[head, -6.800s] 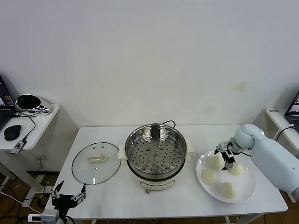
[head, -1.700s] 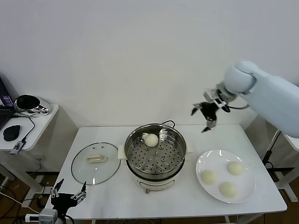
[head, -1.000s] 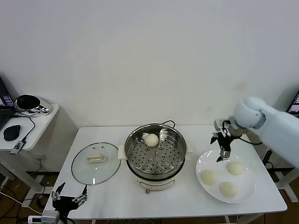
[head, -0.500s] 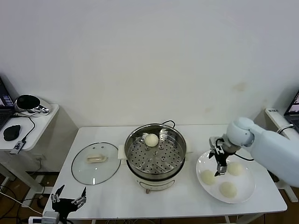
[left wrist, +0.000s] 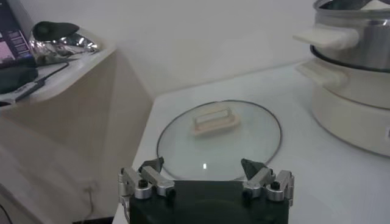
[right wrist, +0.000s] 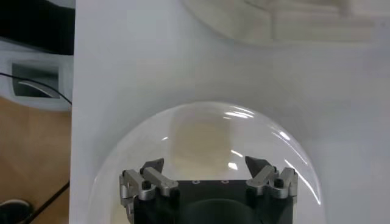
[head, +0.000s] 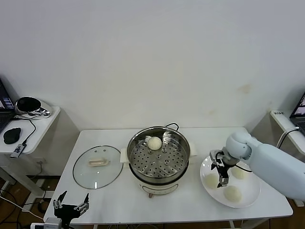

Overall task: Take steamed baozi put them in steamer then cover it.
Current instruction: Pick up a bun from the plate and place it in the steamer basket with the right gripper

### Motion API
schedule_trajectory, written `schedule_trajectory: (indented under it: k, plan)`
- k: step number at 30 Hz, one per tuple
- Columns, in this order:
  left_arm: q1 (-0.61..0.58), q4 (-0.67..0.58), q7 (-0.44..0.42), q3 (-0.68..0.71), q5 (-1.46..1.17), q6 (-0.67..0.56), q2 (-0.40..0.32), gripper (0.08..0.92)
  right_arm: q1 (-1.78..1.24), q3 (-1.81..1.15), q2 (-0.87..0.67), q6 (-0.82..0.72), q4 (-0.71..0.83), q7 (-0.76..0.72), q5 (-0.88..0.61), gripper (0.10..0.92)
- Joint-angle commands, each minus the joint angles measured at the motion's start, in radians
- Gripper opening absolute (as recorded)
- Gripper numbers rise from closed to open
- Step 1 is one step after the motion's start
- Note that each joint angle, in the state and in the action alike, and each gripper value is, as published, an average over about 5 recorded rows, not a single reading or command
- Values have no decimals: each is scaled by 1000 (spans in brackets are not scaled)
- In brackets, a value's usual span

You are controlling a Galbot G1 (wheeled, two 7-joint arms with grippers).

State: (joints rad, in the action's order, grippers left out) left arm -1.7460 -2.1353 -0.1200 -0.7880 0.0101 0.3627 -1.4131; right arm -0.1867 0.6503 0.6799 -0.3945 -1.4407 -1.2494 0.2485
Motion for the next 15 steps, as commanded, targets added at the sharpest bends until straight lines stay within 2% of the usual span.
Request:
schedule_trajectory:
  k: [1,12,15]
  plan:
    - [-3,1,2,4,3,-1,1,823,-26,-9,17,7,16,12,26,823]
    - [-1,5,2,8,7,-1,0,823,-38,-18,12,8,17,19,31,820]
    - [-2,7,2,9,8,-1,0,823,-40,-22,12,8,20,24,27,782]
